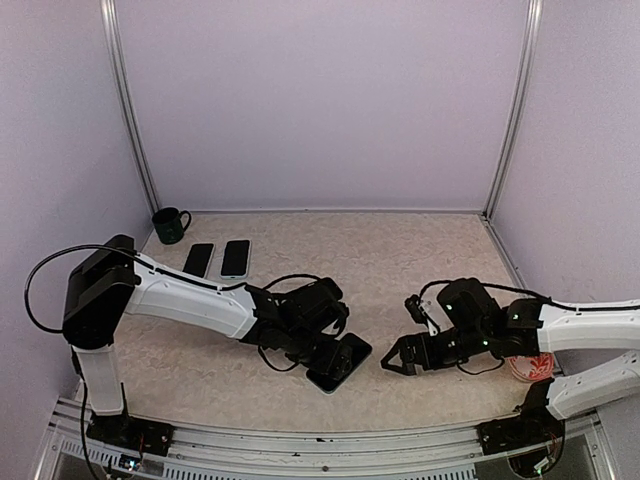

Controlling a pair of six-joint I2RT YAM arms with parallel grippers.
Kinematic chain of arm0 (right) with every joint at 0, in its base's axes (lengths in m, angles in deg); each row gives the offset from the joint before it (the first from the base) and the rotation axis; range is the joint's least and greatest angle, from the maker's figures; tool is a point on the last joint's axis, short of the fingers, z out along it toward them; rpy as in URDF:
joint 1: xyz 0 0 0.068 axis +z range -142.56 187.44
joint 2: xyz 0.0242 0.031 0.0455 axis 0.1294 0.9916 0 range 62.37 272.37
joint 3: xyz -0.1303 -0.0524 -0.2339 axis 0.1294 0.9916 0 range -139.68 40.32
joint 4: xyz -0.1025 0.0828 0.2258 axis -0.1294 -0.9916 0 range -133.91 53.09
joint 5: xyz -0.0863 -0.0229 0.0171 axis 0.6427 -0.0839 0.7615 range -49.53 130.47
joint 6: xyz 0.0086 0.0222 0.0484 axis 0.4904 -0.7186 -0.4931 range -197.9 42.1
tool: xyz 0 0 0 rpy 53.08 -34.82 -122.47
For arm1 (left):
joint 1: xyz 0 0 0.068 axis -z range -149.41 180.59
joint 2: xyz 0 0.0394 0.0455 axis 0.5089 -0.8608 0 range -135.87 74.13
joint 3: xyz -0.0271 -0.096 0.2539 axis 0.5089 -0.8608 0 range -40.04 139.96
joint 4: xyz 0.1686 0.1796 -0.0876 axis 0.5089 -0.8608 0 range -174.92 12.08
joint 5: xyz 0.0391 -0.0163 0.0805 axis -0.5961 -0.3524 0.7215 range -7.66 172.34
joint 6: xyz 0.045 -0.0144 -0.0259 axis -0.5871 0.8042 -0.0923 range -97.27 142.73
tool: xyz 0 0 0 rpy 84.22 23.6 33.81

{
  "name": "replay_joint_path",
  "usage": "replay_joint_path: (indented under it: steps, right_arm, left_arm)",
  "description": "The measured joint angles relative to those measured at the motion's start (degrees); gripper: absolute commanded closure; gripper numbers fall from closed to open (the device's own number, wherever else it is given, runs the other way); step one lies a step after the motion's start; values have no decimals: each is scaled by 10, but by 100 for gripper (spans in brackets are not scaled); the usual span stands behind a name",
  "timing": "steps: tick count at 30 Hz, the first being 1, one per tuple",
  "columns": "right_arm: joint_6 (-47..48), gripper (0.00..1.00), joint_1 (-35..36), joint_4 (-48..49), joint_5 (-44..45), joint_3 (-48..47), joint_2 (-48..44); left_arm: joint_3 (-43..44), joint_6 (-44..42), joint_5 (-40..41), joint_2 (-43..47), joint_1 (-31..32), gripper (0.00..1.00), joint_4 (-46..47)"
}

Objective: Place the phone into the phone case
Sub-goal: Adjust the phone at the center of the board.

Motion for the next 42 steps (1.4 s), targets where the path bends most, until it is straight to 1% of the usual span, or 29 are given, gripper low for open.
replay_joint_path:
  steps: [4,7,11,19,24,35,42]
  right_arm:
    - [-46,1,3,65,-19,59,2]
    - [-74,1,6,104,-23,68,21]
    - [-96,0,7,154,-22,59,60]
    - [-135,1,9,238,-29,12,191]
    - [-157,1,9,288,-34,-9,236]
    - [-159,0,-1,290,-24,-45,268]
    - [-120,1,-71,267,-44,-65,268]
  left_arm:
    - [2,0,-11,-1,0,20,3]
    - [-4,0,-17,0,0,20,14]
    - [-23,0,-33,9,0,20,38]
    - [-50,1,-69,21,0,21,78]
    - [-69,4,-88,28,0,21,103]
    - [-64,33,-103,23,0,21,111]
    - [-7,74,-97,-20,1,21,113]
